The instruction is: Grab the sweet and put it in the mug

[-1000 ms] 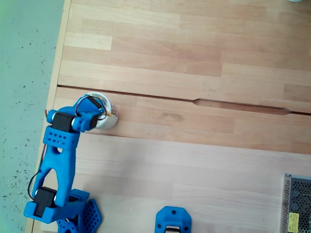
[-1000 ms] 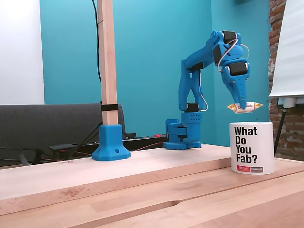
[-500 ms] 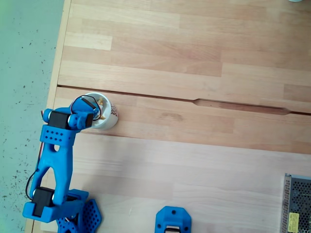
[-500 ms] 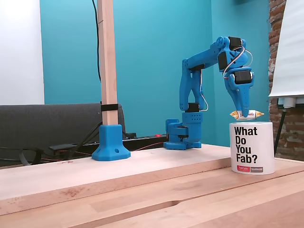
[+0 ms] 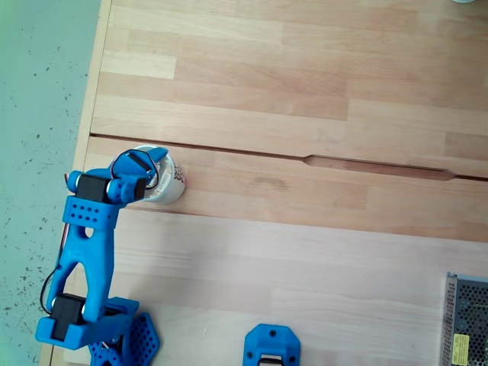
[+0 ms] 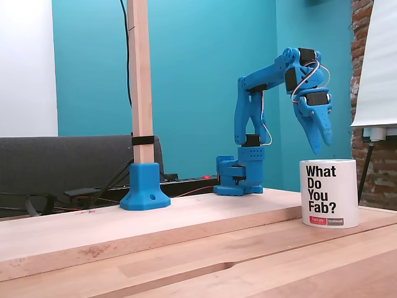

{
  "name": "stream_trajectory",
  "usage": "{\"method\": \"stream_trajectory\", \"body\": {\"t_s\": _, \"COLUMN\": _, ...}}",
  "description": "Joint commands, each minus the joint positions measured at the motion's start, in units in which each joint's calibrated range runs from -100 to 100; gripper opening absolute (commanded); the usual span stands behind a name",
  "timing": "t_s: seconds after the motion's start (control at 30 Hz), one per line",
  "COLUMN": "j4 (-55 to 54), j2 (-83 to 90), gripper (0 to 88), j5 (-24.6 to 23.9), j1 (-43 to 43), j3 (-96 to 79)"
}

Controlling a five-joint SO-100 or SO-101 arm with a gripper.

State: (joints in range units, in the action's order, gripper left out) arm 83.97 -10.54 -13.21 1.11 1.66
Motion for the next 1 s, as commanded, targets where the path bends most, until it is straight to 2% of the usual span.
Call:
{"method": "stream_trajectory", "body": {"t_s": 0.0, "j4": 0.46, "j2": 4.17, "gripper": 42.7, "j5": -0.2, "j1": -0.38, "j3": 1.11}}
{"method": "stream_trajectory", "body": {"t_s": 0.1, "j4": 0.63, "j2": 4.25, "gripper": 43.1, "j5": -0.2, "j1": -0.31, "j3": 1.02}}
{"method": "stream_trajectory", "body": {"t_s": 0.23, "j4": 0.63, "j2": 4.34, "gripper": 36.4, "j5": -0.2, "j1": -0.31, "j3": 1.55}}
{"method": "stream_trajectory", "body": {"t_s": 0.33, "j4": 0.63, "j2": 4.34, "gripper": 25.4, "j5": -0.2, "j1": -0.31, "j3": 1.55}}
{"method": "stream_trajectory", "body": {"t_s": 0.5, "j4": 0.71, "j2": 8.56, "gripper": 1.4, "j5": 0.34, "j1": -0.31, "j3": 0.66}}
{"method": "stream_trajectory", "body": {"t_s": 0.7, "j4": 1.43, "j2": 16.99, "gripper": 0.0, "j5": 0.68, "j1": -0.45, "j3": -2.82}}
{"method": "stream_trajectory", "body": {"t_s": 0.97, "j4": 4.58, "j2": 26.71, "gripper": 0.0, "j5": 4.84, "j1": -1.04, "j3": -17.54}}
